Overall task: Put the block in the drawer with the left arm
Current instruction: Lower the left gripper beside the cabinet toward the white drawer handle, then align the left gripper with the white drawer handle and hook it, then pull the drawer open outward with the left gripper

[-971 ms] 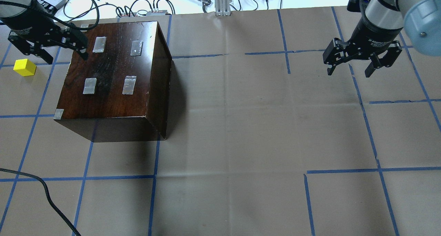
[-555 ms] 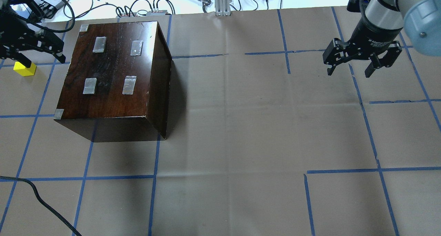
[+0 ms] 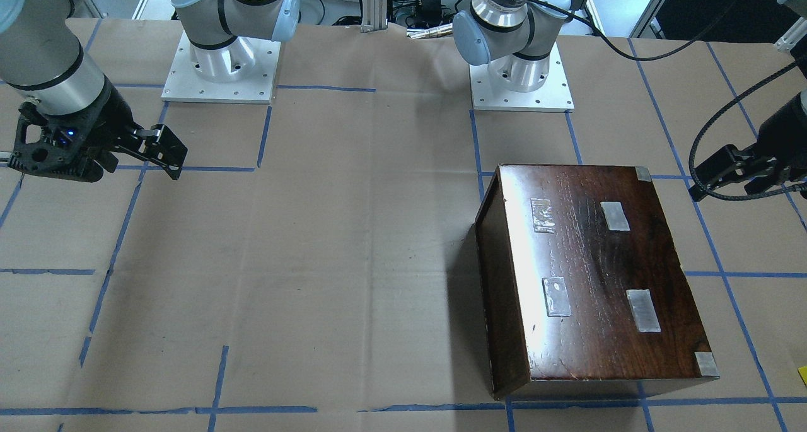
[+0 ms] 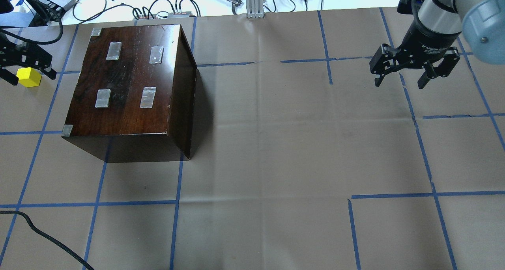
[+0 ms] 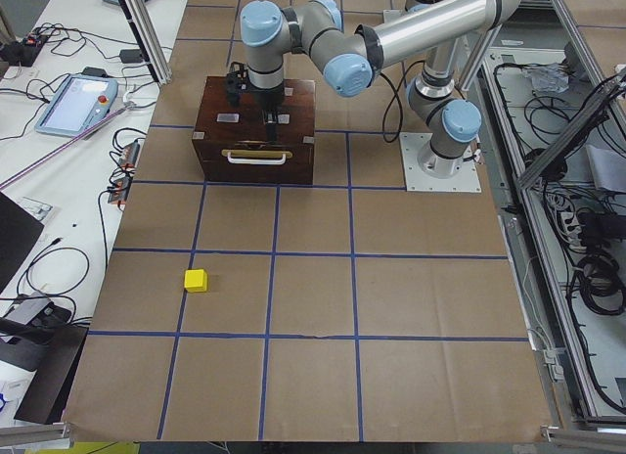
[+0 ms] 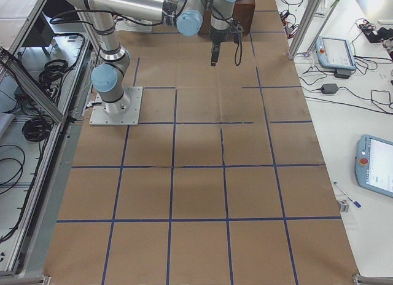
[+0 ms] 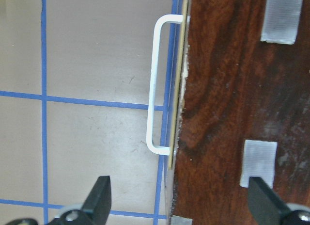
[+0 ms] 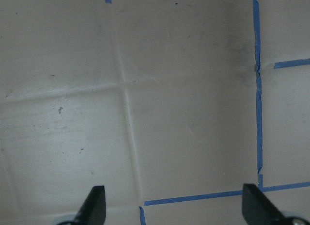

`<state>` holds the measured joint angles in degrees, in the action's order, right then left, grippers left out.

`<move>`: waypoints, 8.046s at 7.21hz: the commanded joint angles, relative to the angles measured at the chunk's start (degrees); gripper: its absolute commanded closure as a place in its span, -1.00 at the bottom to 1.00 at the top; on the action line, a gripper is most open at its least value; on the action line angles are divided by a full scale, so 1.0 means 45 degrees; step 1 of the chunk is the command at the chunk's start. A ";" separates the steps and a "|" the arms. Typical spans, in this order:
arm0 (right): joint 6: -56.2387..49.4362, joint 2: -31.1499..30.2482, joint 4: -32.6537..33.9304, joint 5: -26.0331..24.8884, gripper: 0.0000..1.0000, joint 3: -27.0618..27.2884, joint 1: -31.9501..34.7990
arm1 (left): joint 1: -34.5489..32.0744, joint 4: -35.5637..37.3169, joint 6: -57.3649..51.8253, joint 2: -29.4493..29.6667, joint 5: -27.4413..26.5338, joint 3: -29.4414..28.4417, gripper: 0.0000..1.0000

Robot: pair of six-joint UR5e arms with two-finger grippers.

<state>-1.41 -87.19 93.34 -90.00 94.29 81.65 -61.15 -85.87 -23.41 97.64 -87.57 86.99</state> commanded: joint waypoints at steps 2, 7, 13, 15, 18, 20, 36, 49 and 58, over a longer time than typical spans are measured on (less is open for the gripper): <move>0.0000 0.0000 0.0000 0.0000 -1.00 0.0003 0.0000 | 0.0404 0.0117 -0.0773 0.0078 0.0938 0.0121 -0.98; 0.0000 0.0000 0.0000 0.0000 -1.00 0.0003 0.0000 | 0.1947 -0.0078 -0.2019 0.0858 0.2702 0.0180 -0.98; 0.0000 0.0000 0.0000 0.0000 -1.00 -0.0016 0.0000 | 0.1869 0.0095 -0.3294 0.1756 0.3250 0.0666 -0.97; 0.0000 0.0000 0.0000 0.0000 -1.00 -0.0016 0.0000 | 0.1869 0.0155 -0.3333 0.2011 0.3230 0.0727 -0.97; 0.0000 0.0000 0.0000 0.0000 -1.00 -0.0016 0.0000 | 0.1869 0.0427 -0.3684 0.2285 0.3249 0.0746 -0.97; 0.0000 0.0000 0.0000 0.0000 -1.00 -0.0016 0.0000 | 0.1559 0.0856 -0.3646 0.2771 0.3230 0.0688 -0.97; 0.0000 0.0000 0.0000 0.0000 -1.00 0.0003 0.0000 | 0.1341 0.2128 -0.3567 0.3614 0.3113 0.0337 -0.97; 0.0000 0.0000 0.0000 0.0000 -1.00 0.0003 0.0000 | 0.2689 0.2382 -0.4192 0.4043 0.3113 -0.0113 -0.97; 0.0000 0.0000 0.0000 0.0000 -1.00 0.0003 0.0000 | 0.3041 0.2382 -0.4601 0.4375 0.2198 -0.0796 -0.97</move>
<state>-1.41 -87.19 93.34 -90.00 94.28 81.65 -47.56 -75.18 -43.72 117.11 -76.72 83.50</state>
